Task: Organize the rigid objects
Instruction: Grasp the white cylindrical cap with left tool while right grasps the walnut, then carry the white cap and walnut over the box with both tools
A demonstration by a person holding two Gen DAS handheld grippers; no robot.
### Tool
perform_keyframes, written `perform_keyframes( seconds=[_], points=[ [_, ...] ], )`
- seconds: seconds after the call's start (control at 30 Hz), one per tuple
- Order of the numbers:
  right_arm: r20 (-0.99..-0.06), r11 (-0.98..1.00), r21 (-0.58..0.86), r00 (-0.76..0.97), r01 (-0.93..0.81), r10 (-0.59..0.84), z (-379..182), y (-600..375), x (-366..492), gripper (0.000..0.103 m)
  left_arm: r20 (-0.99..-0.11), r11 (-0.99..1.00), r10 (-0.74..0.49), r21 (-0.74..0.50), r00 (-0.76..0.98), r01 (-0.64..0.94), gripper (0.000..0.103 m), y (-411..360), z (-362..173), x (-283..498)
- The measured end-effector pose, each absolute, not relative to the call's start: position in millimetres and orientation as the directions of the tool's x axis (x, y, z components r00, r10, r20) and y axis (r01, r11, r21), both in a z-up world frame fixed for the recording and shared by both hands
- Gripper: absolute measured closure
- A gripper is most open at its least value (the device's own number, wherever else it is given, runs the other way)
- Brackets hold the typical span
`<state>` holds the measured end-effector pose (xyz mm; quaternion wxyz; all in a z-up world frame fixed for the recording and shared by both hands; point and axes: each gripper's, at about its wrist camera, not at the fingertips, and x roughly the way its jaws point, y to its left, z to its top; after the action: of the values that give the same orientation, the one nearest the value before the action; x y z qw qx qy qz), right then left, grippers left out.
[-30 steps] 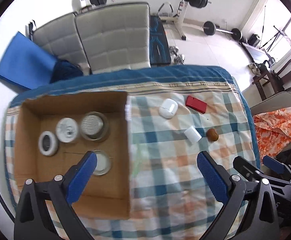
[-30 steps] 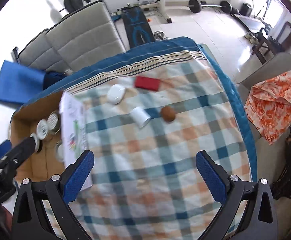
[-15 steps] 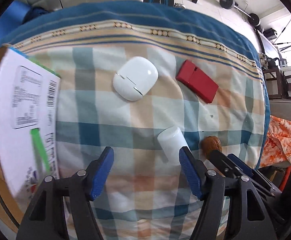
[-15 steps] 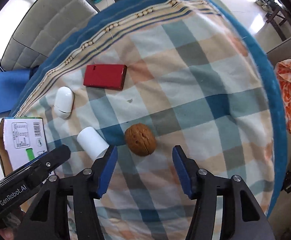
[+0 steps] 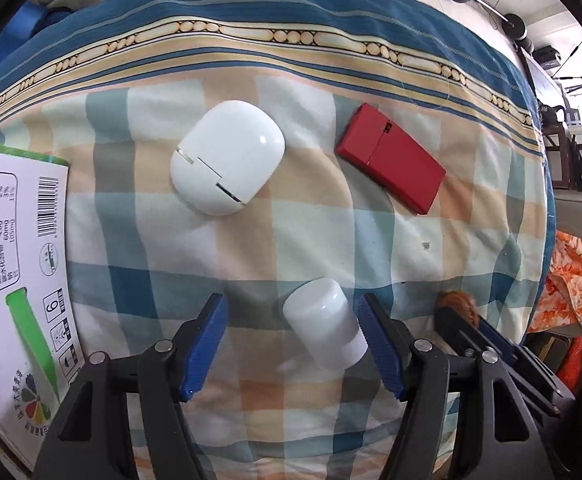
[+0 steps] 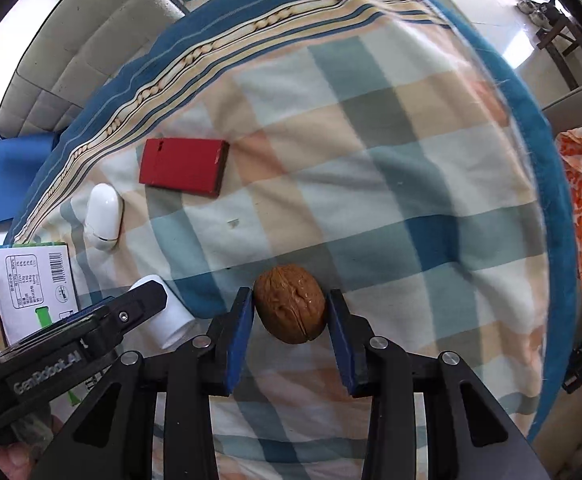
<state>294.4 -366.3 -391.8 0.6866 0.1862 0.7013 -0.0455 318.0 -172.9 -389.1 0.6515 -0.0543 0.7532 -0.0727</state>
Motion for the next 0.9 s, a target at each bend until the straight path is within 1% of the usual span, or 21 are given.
perform_keyframes(
  seconds=[0.2, 0.23, 0.3, 0.33, 0.4, 0.47, 0.67, 0.9],
  points=[
    [-0.983, 0.921, 0.176, 0.007, 0.347, 0.185, -393, -376, 293, 0.063, -0.972, 0.985, -0.164, -0.169, -0.166, 0.021, 0.038, -181, -399, 317],
    [-0.983, 0.920, 0.174, 0.004, 0.350, 0.184, -394, -377, 293, 0.063, -0.973, 0.986, -0.157, -0.164, -0.168, 0.029, 0.040, -182, -400, 316],
    [-0.984, 0.920, 0.169, 0.002, 0.354, 0.180, -390, -383, 290, 0.063, -0.976, 0.987, -0.144, -0.154, -0.166, 0.046, 0.054, -192, -407, 314],
    [-0.984, 0.920, 0.169, 0.002, 0.353, 0.180, -390, -384, 290, 0.063, -0.978, 0.988, -0.133, -0.144, -0.162, 0.055, 0.057, -193, -408, 313],
    [-0.984, 0.921, 0.164, -0.002, 0.353, 0.176, -391, -384, 288, 0.063, -0.981, 0.989, -0.119, -0.131, -0.153, 0.074, 0.069, -194, -407, 313],
    [-0.985, 0.921, 0.161, -0.004, 0.354, 0.174, -393, -378, 288, 0.063, -0.982, 0.986, -0.122, -0.136, -0.147, 0.095, 0.072, -196, -405, 311],
    [-0.984, 0.925, 0.168, -0.002, 0.342, 0.180, -392, -362, 287, 0.063, -0.987, 0.982, -0.125, -0.138, -0.104, 0.132, 0.074, -200, -389, 307],
    [-0.983, 0.936, 0.181, 0.025, 0.302, 0.182, -367, -348, 277, 0.064, -0.988, 0.973, -0.155, -0.157, -0.029, 0.169, 0.074, -190, -346, 292]
  ],
)
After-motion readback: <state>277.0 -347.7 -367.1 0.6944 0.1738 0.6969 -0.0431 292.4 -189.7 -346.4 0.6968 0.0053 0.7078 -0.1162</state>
